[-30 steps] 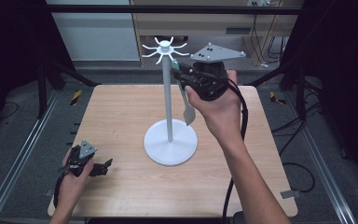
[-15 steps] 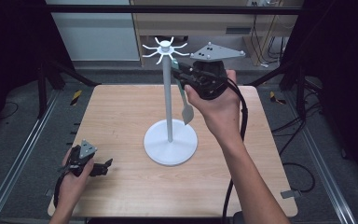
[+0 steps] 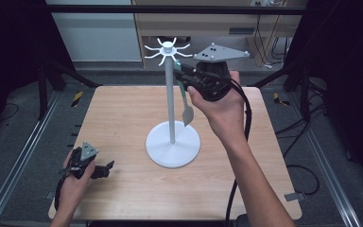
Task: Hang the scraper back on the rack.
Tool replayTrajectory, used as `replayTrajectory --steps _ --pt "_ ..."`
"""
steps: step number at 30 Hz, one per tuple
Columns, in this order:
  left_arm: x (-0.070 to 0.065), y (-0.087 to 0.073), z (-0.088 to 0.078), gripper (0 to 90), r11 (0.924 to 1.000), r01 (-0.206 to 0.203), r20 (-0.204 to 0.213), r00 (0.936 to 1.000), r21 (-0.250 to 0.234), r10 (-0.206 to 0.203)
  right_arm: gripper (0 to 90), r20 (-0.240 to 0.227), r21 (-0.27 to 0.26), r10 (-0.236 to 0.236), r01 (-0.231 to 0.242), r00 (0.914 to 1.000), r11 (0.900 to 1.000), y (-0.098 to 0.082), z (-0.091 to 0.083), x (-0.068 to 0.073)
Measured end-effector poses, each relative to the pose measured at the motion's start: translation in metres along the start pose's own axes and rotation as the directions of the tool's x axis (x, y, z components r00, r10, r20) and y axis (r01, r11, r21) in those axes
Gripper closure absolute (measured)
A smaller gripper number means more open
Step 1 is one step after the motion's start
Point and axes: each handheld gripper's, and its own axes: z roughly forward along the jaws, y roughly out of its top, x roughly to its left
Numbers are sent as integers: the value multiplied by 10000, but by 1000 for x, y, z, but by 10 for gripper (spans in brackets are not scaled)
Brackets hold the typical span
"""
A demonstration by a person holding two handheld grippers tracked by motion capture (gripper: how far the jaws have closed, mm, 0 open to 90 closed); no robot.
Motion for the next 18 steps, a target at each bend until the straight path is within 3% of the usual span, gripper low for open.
replayTrajectory --steps 18 --pt "0 0 0 31 10000 -29 2 10000 23 29 661 15 -49 65 -65 10000 10000 -5 -10 0"
